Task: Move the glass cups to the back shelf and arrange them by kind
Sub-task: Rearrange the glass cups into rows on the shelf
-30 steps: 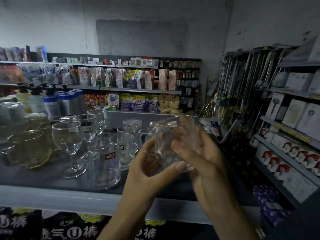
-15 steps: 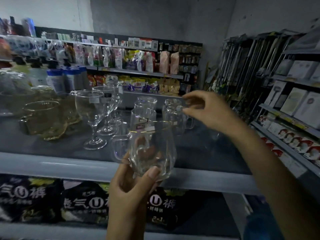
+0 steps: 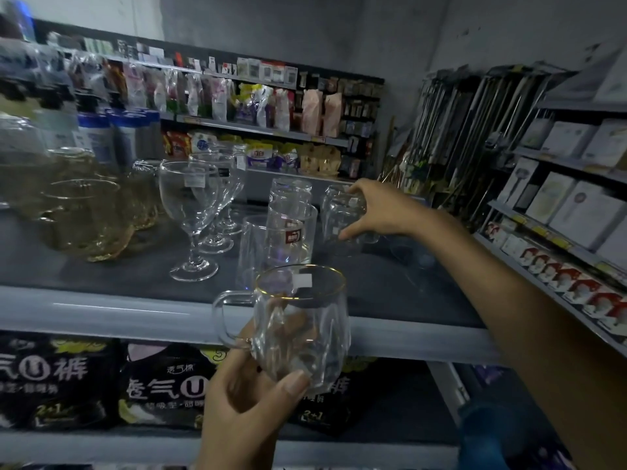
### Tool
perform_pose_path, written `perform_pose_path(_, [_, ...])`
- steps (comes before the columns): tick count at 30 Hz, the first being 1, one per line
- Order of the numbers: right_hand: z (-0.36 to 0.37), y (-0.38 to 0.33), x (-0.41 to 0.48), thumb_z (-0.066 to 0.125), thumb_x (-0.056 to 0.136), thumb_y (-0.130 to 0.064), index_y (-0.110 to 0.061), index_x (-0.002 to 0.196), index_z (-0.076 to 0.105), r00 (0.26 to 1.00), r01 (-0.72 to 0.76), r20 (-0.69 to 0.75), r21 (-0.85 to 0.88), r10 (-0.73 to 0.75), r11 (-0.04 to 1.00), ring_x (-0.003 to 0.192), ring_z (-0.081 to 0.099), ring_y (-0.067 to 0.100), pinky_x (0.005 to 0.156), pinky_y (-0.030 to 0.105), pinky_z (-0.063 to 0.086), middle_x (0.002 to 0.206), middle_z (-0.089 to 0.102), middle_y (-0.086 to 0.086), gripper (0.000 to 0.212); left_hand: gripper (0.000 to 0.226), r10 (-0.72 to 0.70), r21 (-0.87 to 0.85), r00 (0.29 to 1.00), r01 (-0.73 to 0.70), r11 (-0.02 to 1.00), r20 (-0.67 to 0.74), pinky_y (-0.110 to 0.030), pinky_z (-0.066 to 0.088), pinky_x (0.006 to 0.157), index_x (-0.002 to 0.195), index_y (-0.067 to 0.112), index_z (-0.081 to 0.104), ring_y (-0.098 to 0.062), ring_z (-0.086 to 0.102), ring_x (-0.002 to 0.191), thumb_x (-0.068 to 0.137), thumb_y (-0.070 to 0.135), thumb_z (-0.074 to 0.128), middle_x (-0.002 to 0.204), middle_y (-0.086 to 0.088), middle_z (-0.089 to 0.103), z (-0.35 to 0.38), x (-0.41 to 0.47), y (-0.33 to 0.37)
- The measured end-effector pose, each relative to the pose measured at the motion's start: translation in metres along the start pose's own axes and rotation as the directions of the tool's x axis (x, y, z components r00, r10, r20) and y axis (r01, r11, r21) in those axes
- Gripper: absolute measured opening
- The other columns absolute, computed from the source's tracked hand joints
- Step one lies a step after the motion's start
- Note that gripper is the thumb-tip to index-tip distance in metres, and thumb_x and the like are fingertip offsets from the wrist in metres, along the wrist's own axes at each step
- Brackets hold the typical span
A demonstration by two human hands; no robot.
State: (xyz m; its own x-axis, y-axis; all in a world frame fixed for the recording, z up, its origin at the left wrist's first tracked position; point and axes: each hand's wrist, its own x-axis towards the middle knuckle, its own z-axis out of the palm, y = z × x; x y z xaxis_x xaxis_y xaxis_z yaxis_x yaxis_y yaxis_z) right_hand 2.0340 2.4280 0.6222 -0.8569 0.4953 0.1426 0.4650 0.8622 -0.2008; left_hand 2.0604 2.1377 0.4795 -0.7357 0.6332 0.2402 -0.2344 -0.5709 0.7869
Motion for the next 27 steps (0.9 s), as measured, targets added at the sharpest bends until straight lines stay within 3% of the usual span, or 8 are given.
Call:
perform_pose_path(3, [0.003,-0.003,-0.003,0.093,0.067,-0.045,-0.013,0.141,0.044,0.999,-0.023,-0.024,0.041,0.024,0.999,0.105,0.054,0.019,0.069,0.031,0.038,0.129,0.058,0.004,0.094,0.092,-0.009,-0.013,1.000,0.010,1.000,0.019,-0.027,0.061,0.065,0.104,0.019,0.082,-0.028,0.078,0.092,0.018,0.040,0.107,0.114,-0.017,0.077,-0.001,-0.001,0.001])
perform_pose_path(5, [0.003,-0.004,-0.005,0.092,0.068,-0.045,-0.013,0.138,0.045,0.999,-0.025,-0.033,0.037,0.026,0.999,0.101,0.053,0.019,0.063,0.030,0.035,0.124,0.059,0.005,0.090,0.093,-0.013,-0.016,1.000,0.014,1.000,0.017,-0.027,0.061,0.065,0.104,0.020,0.083,-0.029,0.079,0.092,0.016,0.040,0.107,0.113,-0.018,0.077,-0.002,-0.002,0.002])
perform_pose_path(15, [0.001,-0.001,-0.010,0.093,0.070,-0.039,-0.011,0.144,0.044,0.999,-0.002,-0.034,0.028,0.003,1.000,0.134,0.050,0.027,0.098,0.032,0.043,0.149,0.051,0.008,0.093,0.095,0.010,-0.011,1.000,-0.010,1.000,0.016,-0.030,0.062,0.070,0.106,0.027,0.082,-0.033,0.077,0.100,0.016,0.043,0.106,0.114,-0.015,0.078,-0.001,-0.009,0.009])
perform_pose_path(22, [-0.002,0.000,-0.015,0.092,0.072,-0.035,-0.013,0.149,0.041,0.999,0.033,-0.033,0.031,-0.032,0.999,0.136,0.049,0.026,0.101,0.031,0.041,0.152,0.048,0.008,0.095,0.095,0.018,-0.025,1.000,-0.018,1.000,0.010,-0.030,0.062,0.070,0.110,0.027,0.081,-0.032,0.077,0.100,0.019,0.041,0.107,0.116,-0.015,0.077,0.003,-0.010,0.010])
perform_pose_path(27, [0.000,0.005,-0.016,0.092,0.073,-0.029,-0.016,0.140,0.053,0.997,0.039,-0.075,0.037,-0.036,0.999,0.125,0.054,0.024,0.092,0.030,0.044,0.143,0.055,0.007,0.079,0.091,0.018,-0.033,1.000,-0.018,0.999,-0.016,-0.030,0.062,0.068,0.103,0.028,0.083,-0.029,0.078,0.095,0.016,0.042,0.107,0.112,-0.015,0.078,0.005,-0.011,0.010])
